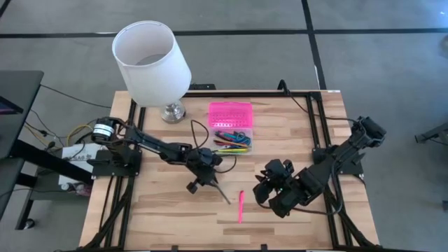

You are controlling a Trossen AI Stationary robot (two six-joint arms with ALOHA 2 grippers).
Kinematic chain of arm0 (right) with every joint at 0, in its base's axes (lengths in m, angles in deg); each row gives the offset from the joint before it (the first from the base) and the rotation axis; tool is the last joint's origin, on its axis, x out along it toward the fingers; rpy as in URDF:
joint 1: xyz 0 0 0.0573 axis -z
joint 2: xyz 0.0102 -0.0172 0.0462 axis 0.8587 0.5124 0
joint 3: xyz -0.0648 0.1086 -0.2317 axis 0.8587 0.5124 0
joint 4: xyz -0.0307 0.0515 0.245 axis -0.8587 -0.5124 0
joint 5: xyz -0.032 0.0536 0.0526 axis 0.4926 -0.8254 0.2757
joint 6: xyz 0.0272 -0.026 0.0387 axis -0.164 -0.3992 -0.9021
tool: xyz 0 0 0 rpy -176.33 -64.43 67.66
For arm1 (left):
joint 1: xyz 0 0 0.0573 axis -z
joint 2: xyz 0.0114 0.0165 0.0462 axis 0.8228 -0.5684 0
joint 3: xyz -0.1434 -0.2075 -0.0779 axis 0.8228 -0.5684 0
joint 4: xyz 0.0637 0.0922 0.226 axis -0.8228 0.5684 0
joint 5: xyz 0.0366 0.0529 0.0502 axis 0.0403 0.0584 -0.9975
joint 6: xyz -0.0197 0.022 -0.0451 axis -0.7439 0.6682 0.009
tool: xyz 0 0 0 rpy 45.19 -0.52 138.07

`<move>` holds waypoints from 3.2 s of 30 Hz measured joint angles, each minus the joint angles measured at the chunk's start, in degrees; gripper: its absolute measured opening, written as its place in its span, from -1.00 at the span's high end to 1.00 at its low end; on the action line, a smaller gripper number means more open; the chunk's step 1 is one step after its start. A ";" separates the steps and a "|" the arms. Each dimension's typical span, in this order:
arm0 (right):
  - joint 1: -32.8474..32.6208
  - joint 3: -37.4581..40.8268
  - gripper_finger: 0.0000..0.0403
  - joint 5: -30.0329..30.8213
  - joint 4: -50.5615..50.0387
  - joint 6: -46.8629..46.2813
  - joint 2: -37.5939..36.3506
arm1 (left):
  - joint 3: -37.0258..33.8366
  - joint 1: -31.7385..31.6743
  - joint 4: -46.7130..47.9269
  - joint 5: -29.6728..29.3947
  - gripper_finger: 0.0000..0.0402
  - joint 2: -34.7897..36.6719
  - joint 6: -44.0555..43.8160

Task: Pick & place school supplies into a supply box
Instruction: Put the gray pen into the pink supply box

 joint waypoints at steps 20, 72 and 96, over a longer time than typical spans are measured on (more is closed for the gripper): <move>0.32 0.00 0.41 -0.26 0.64 -0.53 0.96 | 8.84 3.00 1.51 0.35 0.20 -9.61 1.53; 0.38 0.00 0.41 -1.40 -1.30 0.06 0.90 | 9.67 1.91 18.28 -8.86 0.85 -9.44 -39.37; 0.75 0.02 0.41 -1.34 -2.42 0.06 0.89 | 14.72 4.53 25.40 -16.09 0.56 -9.79 -32.27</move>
